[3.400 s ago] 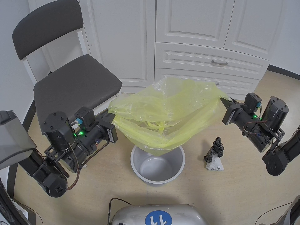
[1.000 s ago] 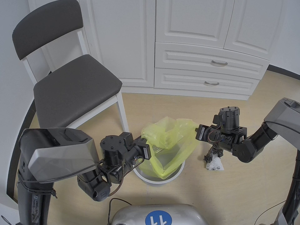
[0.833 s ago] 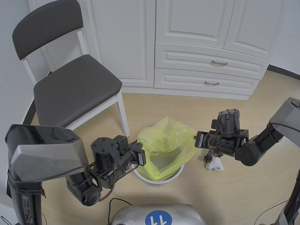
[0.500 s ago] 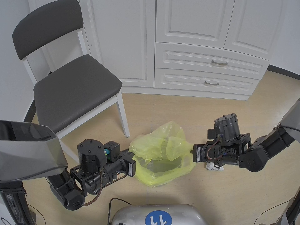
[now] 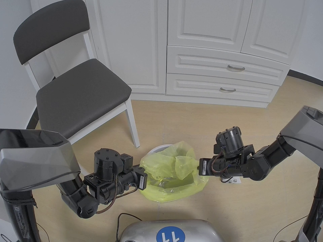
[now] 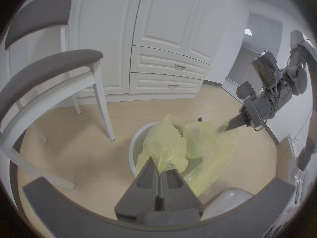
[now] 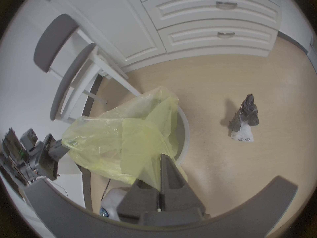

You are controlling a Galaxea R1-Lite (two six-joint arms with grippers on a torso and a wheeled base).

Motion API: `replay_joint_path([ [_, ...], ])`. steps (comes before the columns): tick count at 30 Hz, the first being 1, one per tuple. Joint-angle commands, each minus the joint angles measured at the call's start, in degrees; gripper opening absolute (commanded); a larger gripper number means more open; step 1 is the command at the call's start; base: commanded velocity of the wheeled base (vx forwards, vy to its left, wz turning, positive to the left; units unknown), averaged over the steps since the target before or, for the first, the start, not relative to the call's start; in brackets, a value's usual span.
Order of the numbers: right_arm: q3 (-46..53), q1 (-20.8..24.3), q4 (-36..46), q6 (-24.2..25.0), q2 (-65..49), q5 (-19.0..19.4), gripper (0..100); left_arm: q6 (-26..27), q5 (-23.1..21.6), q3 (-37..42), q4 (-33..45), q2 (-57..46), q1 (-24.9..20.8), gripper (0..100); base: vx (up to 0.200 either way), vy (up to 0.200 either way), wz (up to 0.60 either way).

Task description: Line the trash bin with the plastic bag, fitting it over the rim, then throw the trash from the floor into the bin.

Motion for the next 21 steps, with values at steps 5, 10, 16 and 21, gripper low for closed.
replay_joint_path([
  [5, -10.3, -4.1, -0.4, 10.1, 9.4, 0.1, 0, -8.8, 1.1, -13.4, 2.0, 11.4, 3.3, 0, 0.0, 0.0, 0.0],
  [10, -12.7, -5.8, -0.4, 11.5, 10.4, 0.0, 0, -11.8, 2.7, -18.7, 10.0, 11.8, 4.9, 0, 0.0, 0.0, 0.0],
  [16, -15.4, -7.7, -0.6, 14.2, 11.3, -0.6, 0, -18.1, 6.3, -26.3, 14.7, 13.4, 6.6, 0, 0.0, 0.0, 0.0],
  [21, -14.4, -10.9, -0.6, 11.9, 9.6, -0.7, 0, -18.2, 6.3, -27.4, 14.9, 13.3, 8.6, 0, 0.0, 0.0, 0.0],
])
